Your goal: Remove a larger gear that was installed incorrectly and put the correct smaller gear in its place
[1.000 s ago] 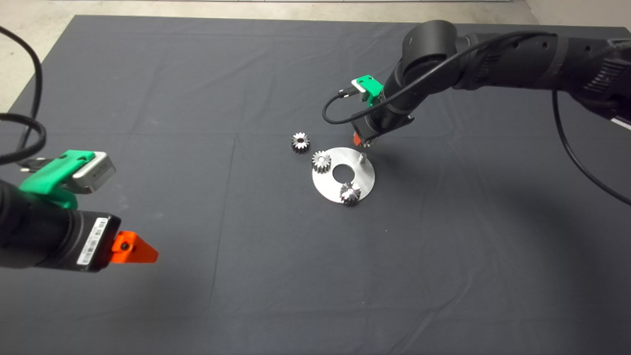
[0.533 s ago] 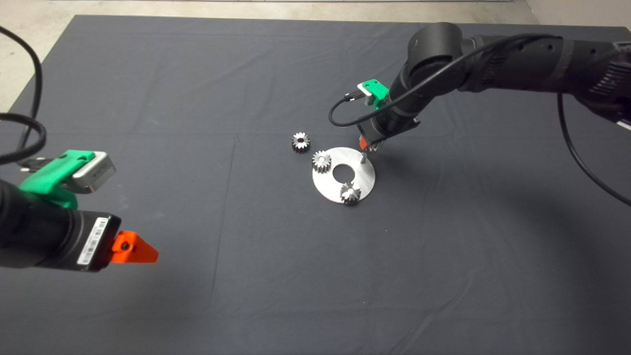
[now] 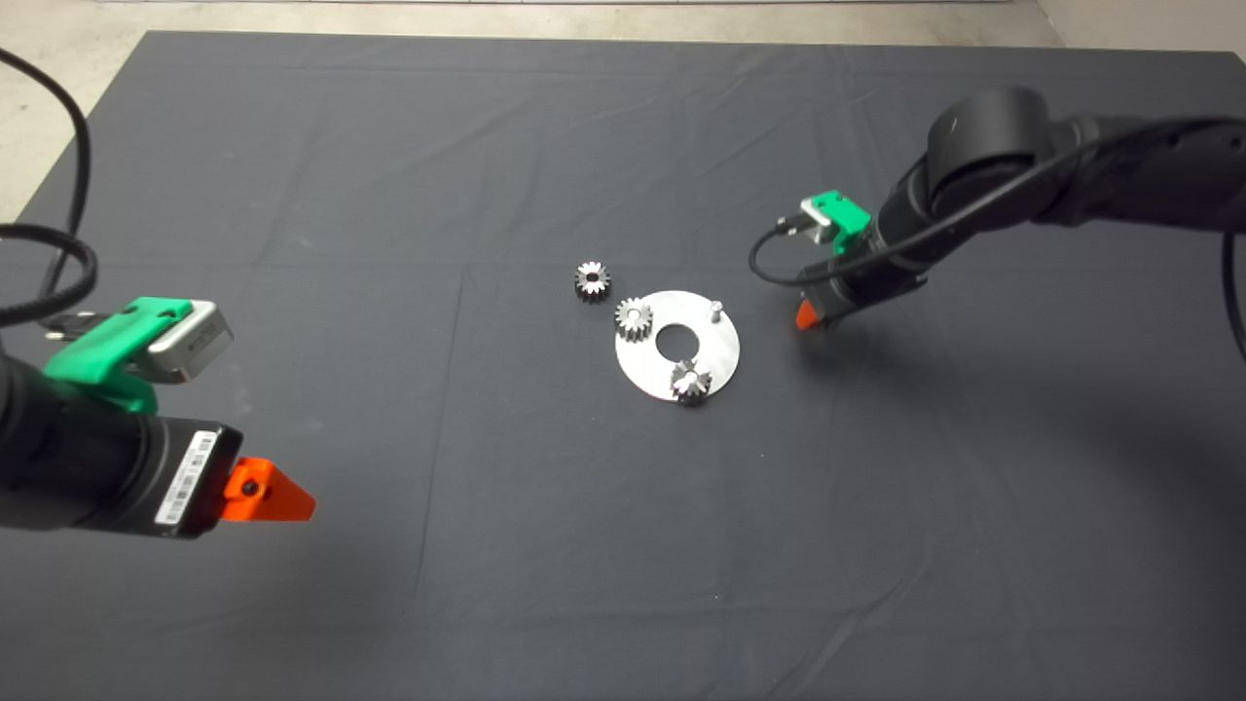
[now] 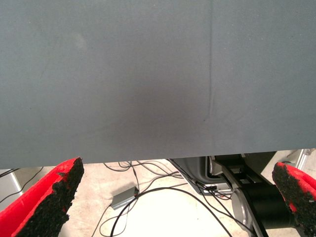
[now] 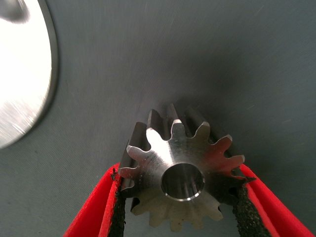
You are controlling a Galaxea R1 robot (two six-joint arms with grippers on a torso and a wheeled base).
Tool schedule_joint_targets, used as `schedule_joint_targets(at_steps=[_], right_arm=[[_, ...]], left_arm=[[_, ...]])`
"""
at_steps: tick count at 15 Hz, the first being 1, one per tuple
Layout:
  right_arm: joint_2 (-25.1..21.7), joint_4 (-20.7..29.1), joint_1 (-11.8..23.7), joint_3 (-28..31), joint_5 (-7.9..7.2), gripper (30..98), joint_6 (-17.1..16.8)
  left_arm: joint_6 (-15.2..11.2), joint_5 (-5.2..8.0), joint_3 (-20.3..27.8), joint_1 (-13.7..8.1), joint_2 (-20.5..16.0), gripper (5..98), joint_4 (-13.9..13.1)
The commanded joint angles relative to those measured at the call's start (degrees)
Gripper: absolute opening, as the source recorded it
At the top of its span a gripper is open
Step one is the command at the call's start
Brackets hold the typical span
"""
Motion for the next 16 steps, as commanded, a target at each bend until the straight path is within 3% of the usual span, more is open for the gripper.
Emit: schedule_joint_targets(at_steps=[1,13,16], right_arm=[[-1.4,-1.5,-0.1,0.5,0.51,46.8,0.4],[-2.3,-2.4,-0.5,3.6,0.42,47.0,1.6],[-2.5,-2.4,0.1,5.6,0.42,48.9,2.6]], left_arm=[[0.0,0.55,0.0,-0.8,0.1,98.1,-1.2],[0.0,0.55,0.1,-0.8,-0.2,98.1,-1.2],[0.0,0.46,0.1,-0.8,2.0,98.1,-1.2]])
